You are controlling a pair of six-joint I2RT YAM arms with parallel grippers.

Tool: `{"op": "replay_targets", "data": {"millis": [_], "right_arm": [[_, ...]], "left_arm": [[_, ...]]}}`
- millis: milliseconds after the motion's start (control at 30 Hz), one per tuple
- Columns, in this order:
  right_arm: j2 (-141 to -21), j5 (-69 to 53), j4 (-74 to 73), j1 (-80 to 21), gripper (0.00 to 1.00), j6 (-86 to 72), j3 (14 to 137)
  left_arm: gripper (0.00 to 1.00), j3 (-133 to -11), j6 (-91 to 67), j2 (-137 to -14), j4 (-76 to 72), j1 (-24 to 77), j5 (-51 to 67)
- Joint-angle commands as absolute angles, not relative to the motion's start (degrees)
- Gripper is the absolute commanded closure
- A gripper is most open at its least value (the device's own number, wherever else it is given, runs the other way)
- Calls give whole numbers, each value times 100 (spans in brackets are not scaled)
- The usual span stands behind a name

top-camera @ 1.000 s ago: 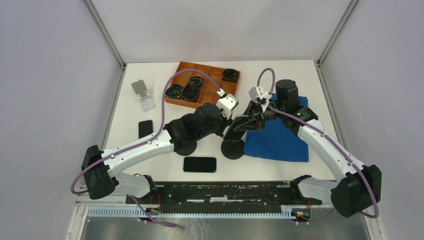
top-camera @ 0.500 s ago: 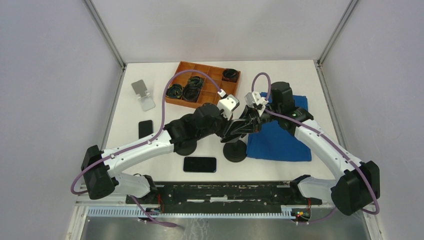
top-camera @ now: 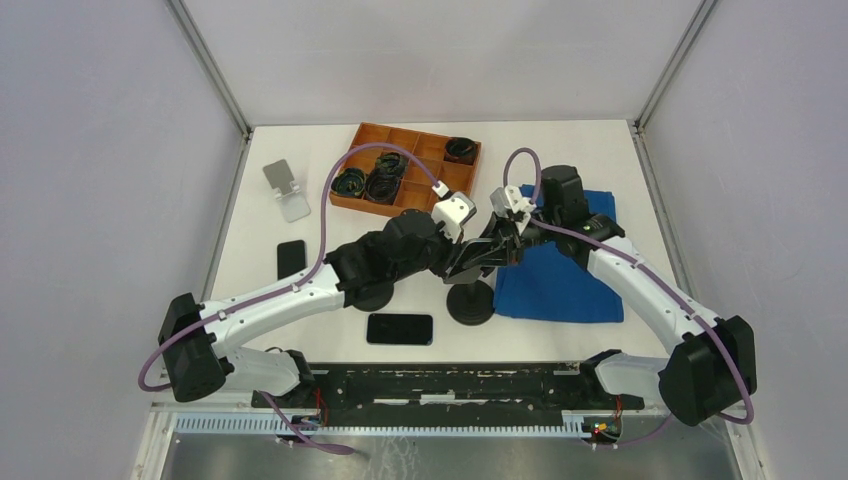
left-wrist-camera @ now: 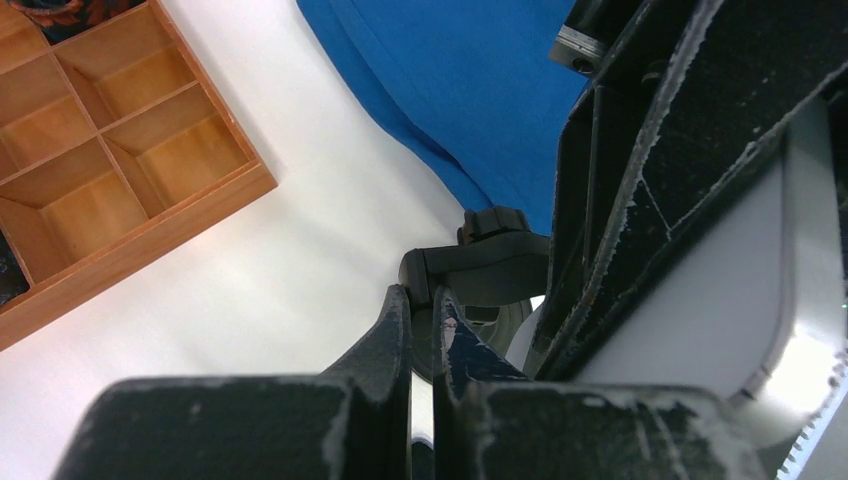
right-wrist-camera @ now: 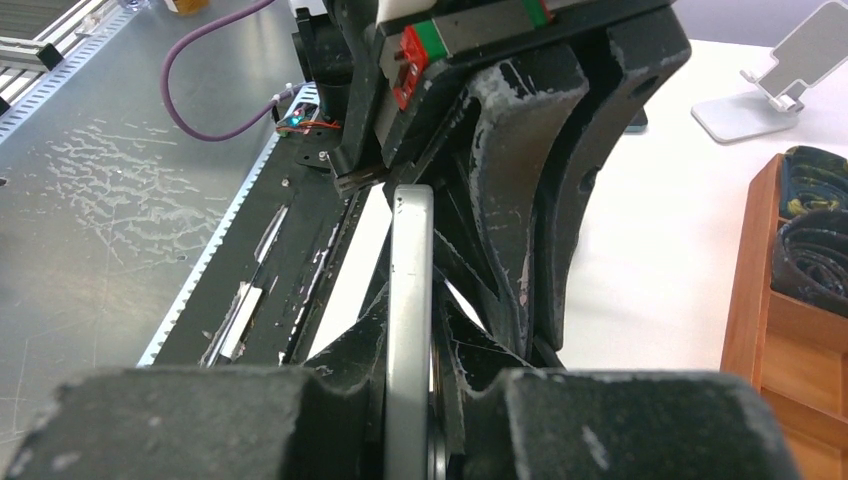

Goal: Place the phone on the phone stand
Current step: Install the phone on the phone stand.

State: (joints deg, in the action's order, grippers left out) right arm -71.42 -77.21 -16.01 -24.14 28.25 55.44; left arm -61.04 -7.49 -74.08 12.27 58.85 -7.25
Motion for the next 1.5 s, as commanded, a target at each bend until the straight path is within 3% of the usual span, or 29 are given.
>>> {"op": "replay_targets", "data": {"millis": [0, 433, 1467], "right_arm": [[-7060, -7648, -1420, -2245, 100, 2880, 5466], [-6436, -6708, -65, -1768, 100, 1264, 4467], [-6453, -5132, -403, -1438, 100, 461, 4274]], "left_arm": [[98, -6144, -861, -7181, 695, 5913, -573], [98, -6167, -957, -7316, 586, 5914, -1019], [98, -6300, -653, -7614, 669, 6028, -1675]]}}
